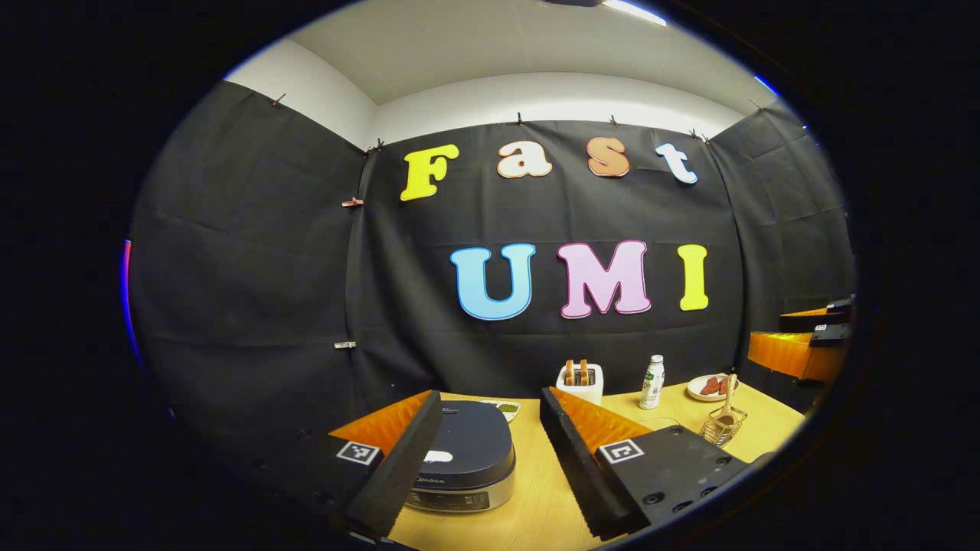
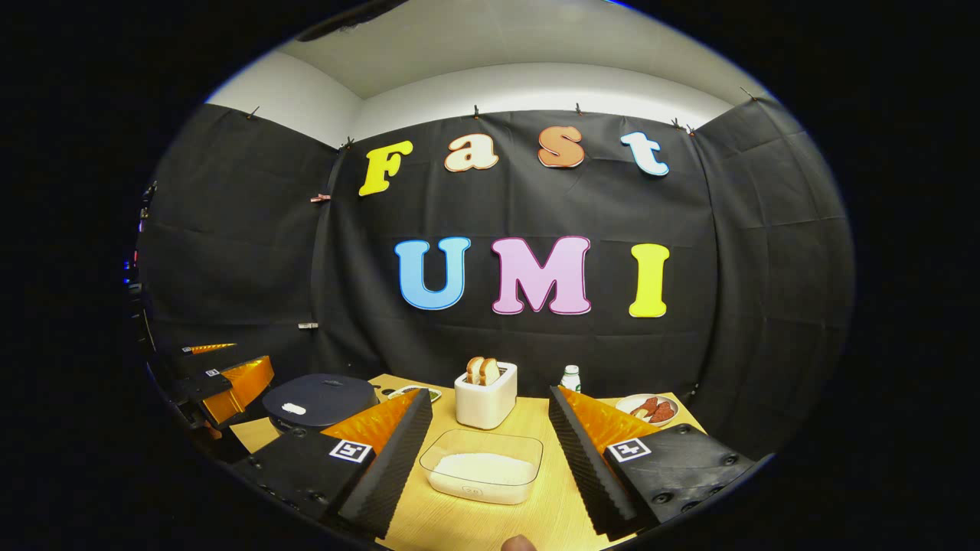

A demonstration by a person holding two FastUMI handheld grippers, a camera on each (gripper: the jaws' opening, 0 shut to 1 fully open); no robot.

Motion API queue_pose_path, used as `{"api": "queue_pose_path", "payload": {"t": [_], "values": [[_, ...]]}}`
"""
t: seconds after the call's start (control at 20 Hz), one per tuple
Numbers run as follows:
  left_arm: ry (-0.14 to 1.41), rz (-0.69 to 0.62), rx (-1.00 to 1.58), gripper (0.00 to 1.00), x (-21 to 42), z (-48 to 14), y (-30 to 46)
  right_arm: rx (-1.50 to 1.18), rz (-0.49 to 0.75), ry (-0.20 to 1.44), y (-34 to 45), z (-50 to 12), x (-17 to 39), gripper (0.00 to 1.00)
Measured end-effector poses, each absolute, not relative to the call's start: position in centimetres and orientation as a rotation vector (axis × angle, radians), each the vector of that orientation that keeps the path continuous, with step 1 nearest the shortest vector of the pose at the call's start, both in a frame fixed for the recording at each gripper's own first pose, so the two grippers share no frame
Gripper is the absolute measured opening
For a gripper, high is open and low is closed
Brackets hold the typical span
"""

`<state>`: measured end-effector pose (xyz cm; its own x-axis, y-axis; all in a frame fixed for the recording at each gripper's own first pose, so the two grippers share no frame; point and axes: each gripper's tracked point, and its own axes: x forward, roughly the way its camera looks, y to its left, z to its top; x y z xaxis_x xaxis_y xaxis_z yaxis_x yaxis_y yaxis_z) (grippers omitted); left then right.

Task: Close the left gripper, press the button to open the rice cooker; take a wooden spoon from the chopstick holder with the right hand, scoop a spoonful of rice and pour it into the rice cooker, then put the wooden spoon back into the chopstick holder.

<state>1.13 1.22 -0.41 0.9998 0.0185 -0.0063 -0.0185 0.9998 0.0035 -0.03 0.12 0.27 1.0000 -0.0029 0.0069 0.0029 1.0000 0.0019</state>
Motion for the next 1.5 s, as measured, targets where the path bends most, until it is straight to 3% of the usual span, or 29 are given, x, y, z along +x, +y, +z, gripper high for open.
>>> {"api": "queue_pose_path", "payload": {"t": [0.2, 0.5, 0.75, 1.5], "values": [[0.02, 0.041, 0.009, 0.69, 2.3, -1.1, 2.2, -0.001, -0.004, -0.004, 0.3, 0.1, 0.4, 0.96], [0.174, 0.106, 0.005, 0.1, 5.1, -6.2, 5.0, -0.015, -0.006, -0.014, 0.6, 0.1, 1.3, 0.95], [0.327, 0.127, -0.034, 0.07, 7.4, -11.5, 6.8, -0.022, -0.004, -0.004, 1.2, -0.3, 2.1, 0.95], [0.478, 0.089, -0.048, 0.06, 11.0, -16.7, 8.0, -0.016, -0.035, 0.019, 0.5, -1.2, 3.1, 0.96]]}}
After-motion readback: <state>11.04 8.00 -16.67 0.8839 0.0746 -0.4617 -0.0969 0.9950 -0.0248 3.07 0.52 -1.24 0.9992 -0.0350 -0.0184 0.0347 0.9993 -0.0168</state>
